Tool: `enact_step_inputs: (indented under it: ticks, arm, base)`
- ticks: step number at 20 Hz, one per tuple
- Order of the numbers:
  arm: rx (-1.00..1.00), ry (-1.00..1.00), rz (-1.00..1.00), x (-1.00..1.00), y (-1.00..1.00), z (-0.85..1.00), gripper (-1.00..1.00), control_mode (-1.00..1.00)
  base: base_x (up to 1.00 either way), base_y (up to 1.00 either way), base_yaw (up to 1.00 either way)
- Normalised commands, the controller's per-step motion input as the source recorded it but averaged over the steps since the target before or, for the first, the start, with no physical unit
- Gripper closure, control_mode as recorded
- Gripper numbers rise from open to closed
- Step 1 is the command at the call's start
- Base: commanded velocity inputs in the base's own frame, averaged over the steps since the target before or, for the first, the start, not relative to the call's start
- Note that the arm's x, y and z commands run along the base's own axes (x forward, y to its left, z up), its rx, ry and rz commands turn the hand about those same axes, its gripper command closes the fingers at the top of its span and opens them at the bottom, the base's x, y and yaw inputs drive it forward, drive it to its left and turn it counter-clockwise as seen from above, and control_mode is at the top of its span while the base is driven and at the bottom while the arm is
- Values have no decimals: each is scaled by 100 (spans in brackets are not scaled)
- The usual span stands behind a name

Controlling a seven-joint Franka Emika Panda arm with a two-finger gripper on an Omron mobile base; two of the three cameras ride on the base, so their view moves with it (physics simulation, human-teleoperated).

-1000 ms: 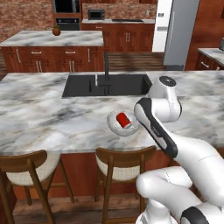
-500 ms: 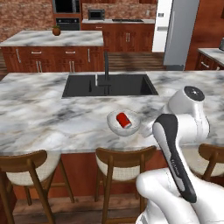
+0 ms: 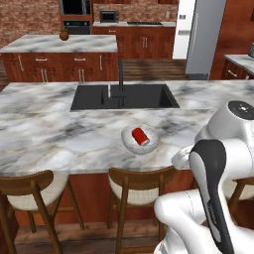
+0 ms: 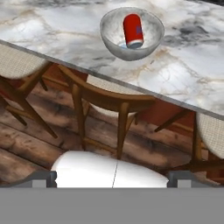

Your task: Open the fridge, grab two sodas, and place both sodas inside the bowl with ice on the dining counter.

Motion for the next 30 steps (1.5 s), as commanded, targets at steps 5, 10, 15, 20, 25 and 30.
enact_step_inputs:
  ticks: [5, 10, 15, 20, 25, 30]
  arm:
    - [0, 2, -1, -19, 0, -10, -100, -100]
    - [1, 0, 0, -25, 1, -7, -100, -100]
    - [0, 0, 0, -10, 5, -1, -100, 100]
    - [0, 0, 0, 0, 0, 0, -100, 100]
    - [0, 0, 0, 0, 0, 0, -100, 100]
    - [0, 0, 0, 0, 0, 0, -100, 100]
  base:
    - [0, 0, 0]
    - [0, 0, 0]
    - [-39, 54, 0]
    - [-34, 100, -5]
    - [-18, 100, -8]
    - [-9, 100, -10]
